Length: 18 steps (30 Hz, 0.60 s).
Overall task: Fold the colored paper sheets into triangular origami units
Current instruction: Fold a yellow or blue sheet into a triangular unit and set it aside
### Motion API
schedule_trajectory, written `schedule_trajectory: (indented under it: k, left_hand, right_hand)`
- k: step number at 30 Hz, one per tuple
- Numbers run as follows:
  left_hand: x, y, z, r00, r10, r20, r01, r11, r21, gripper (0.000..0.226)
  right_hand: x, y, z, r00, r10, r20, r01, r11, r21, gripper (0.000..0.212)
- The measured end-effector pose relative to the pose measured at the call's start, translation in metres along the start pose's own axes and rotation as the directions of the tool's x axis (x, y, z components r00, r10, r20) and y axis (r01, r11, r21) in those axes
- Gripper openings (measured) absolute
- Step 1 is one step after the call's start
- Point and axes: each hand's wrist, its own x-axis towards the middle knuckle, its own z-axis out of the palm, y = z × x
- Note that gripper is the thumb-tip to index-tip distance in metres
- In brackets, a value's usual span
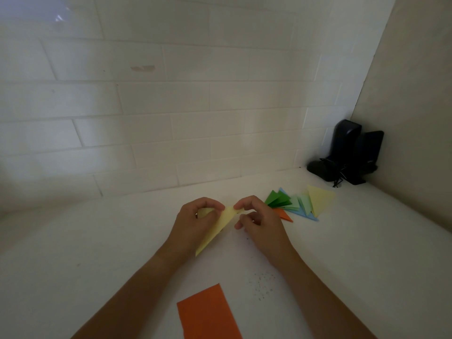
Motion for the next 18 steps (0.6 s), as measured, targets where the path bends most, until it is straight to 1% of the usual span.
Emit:
schedule_trajectory:
  k: [3,5,7,11,18]
  left_hand:
    - [0.0006,-0.0031,-0.0017,0.999,0.022,-0.028,-0.021,0.998,0.054,0.021]
    - [0.001,-0.0057,-0.0028,0.998,0.01,-0.068,-0.006,0.998,0.06,0.021]
    - [0.0021,-0.0075,-0.0041,0.996,0.007,-0.092,0.0,0.997,0.072,0.022]
    - [0.0021,-0.006,-0.0052,0.995,0.035,-0.088,-0.026,0.994,0.103,0.023]
    - [-0.0002,-0.0008,-0.0038,0.994,0.085,-0.07,-0.076,0.989,0.127,0.026]
  right_hand:
    - [-0.0002,0.0021,-0.0007,1.0,0.023,-0.014,-0.023,1.0,0.009,0.034]
    - [0.0008,0.004,-0.0011,1.0,0.019,-0.009,-0.019,1.0,0.009,0.037]
    - [0.001,0.0048,-0.001,1.0,0.008,-0.002,-0.008,1.0,0.021,0.035]
    - [0.0013,0.0033,0.0007,1.0,-0.019,0.005,0.018,0.999,0.044,0.022]
    - [0.0048,0.006,0.0005,0.999,-0.034,0.007,0.034,0.997,0.065,0.02]
